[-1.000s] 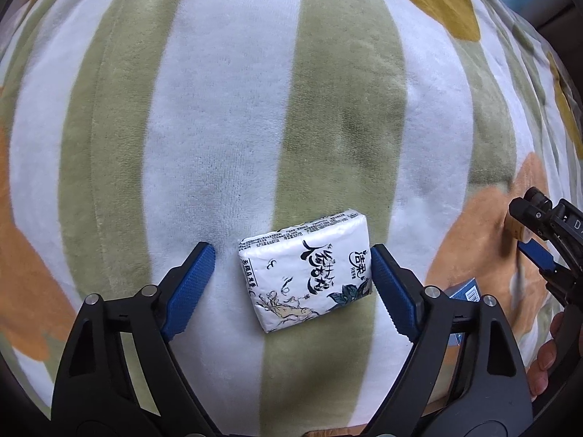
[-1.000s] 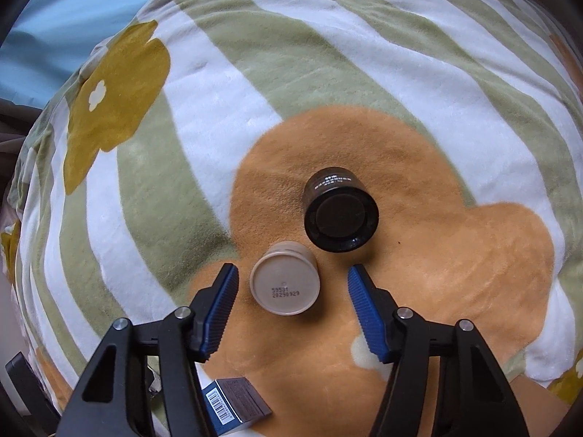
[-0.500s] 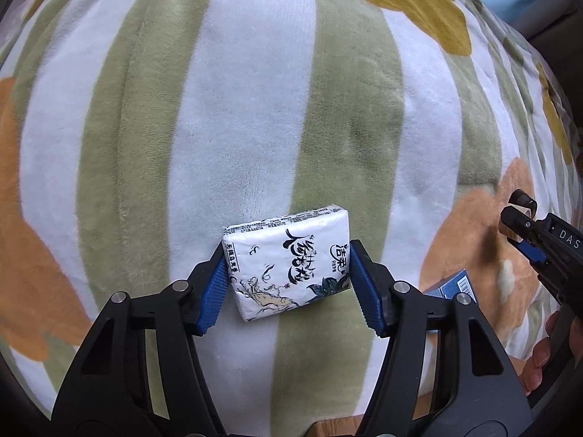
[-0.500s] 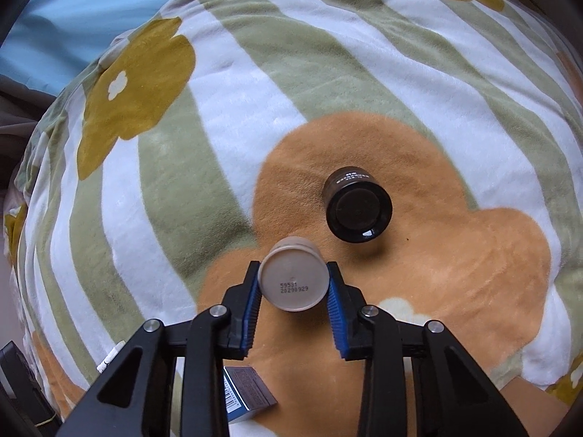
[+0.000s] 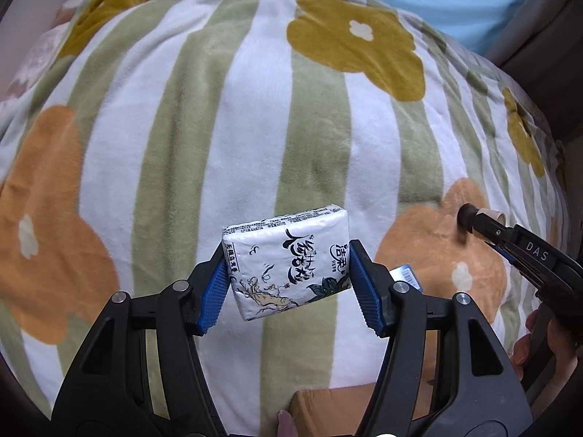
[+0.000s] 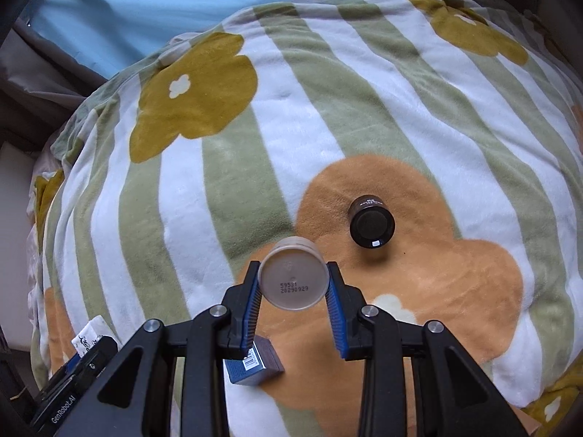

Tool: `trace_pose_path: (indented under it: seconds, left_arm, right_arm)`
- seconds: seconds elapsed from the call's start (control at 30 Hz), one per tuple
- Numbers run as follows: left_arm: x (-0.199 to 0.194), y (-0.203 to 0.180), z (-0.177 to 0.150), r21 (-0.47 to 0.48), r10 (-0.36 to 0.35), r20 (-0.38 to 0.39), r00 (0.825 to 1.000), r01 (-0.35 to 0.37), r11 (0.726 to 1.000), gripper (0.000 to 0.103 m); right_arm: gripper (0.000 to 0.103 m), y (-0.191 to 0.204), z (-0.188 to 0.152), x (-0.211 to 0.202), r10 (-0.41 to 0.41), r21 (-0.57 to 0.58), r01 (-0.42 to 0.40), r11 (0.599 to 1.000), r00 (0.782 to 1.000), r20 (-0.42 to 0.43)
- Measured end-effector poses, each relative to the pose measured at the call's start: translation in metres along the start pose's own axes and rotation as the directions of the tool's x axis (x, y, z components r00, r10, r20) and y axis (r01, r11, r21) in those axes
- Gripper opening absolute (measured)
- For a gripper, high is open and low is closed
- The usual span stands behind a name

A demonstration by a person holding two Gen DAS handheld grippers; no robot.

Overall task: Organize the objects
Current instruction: 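Carry the tissue pack into the box with the left tool while the right drops the lid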

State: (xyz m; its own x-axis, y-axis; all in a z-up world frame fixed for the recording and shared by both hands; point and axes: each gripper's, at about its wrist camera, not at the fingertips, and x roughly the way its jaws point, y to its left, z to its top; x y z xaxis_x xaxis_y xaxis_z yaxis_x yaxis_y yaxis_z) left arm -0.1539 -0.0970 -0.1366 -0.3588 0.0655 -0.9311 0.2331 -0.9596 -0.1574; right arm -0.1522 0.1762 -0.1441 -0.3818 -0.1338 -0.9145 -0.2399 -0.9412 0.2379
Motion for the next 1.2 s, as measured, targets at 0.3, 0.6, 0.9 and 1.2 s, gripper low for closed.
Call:
trace_pose_path:
  seconds: [0.3,0.6,0.9,1.2]
  left_arm:
    - [-0.083,-0.026,-0.036,0.049,-0.057,0.112,0.992,0.052,0.997,0.058]
    - [-0.130,-0.053,-0.084,0.109,-0.102,0.151,0.983,0.086,0.990,0.058]
    - [-0.142,-0.069,-0.145,0.181,-0.104,0.135,0.985,0.079,0.980,0.058]
    - [-0.121,-0.084,-0.215,0.232,-0.118,0.031,0.992,0.108,0.967,0.058]
  right_arm:
    - [0.031,-0.001,-0.001,-0.069,0.034,-0.116,-0.024,0.993,0.996,0.083]
    - [0.031,-0.028,-0.021,-0.134,0.052,-0.225,-0.025,0.974,0.992,0.115]
    - [0.031,-0.054,-0.083,-0.144,0.023,-0.341,-0.017,0.940,1.000,0.016]
    - [0.031,-0.080,-0.144,-0.133,-0.005,-0.359,-0.026,0.933,0.996,-0.085]
